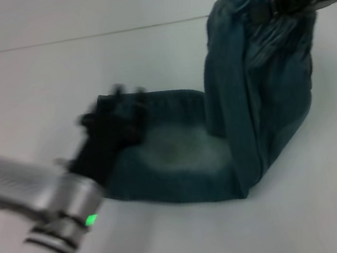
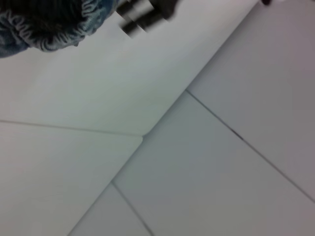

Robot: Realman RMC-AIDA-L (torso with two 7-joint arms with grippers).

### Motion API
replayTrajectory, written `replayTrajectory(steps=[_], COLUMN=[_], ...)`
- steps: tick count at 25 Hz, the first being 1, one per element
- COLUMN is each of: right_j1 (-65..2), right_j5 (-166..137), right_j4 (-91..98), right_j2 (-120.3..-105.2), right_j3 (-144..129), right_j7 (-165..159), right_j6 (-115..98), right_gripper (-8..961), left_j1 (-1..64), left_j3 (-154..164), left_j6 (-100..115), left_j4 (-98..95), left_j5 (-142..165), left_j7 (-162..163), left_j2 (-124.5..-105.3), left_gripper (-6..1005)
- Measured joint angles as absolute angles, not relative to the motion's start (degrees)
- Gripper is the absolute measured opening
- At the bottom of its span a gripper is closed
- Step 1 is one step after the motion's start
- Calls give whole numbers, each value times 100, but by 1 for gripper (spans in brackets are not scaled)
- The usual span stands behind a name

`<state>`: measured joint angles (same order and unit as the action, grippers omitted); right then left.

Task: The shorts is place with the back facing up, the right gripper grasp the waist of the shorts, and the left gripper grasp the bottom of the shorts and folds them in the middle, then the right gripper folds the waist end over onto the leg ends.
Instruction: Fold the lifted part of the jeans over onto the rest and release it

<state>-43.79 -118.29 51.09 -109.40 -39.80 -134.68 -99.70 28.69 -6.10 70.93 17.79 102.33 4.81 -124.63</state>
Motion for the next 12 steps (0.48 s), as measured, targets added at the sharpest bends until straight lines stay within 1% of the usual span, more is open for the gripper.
replayTrajectory(steps=[2,4,5,6,7,8,12], right_j1=[-4513,-4681,-4780,-5000,-5092,-5092,-5550], right_j5=[-11829,-11829,-11831,-11834,-11834,-11834,-11847], right_j4=[4957,4790,4710,4572,4520,4520,4153], right_j2=[-10976,-11027,-11066,-11164,-11207,-11207,-11387], right_j3=[-4207,-4470,-4618,-4901,-5020,-5020,-5631], right_j7=[-13452,-13421,-13408,-13392,-13389,-13389,-13393], right_j6=[-9799,-9608,-9513,-9334,-9257,-9257,-8830], right_gripper=[154,153,153,153,153,153,153], left_j1=[2649,2432,2329,2189,2102,1976,1684], left_j3=[-857,-1134,-1288,-1488,-1629,-1828,-2285], left_j6=[7430,7717,7844,8008,8130,8278,8500], left_j4=[1529,1349,1286,1213,1167,1098,796], left_j5=[10214,10205,10205,10204,10202,10204,10201], left_j7=[807,991,1015,1027,1037,1064,1430], left_j2=[-12461,-12455,-12453,-12448,-12447,-12447,-12440], left_gripper=[372,419,443,467,490,514,609])
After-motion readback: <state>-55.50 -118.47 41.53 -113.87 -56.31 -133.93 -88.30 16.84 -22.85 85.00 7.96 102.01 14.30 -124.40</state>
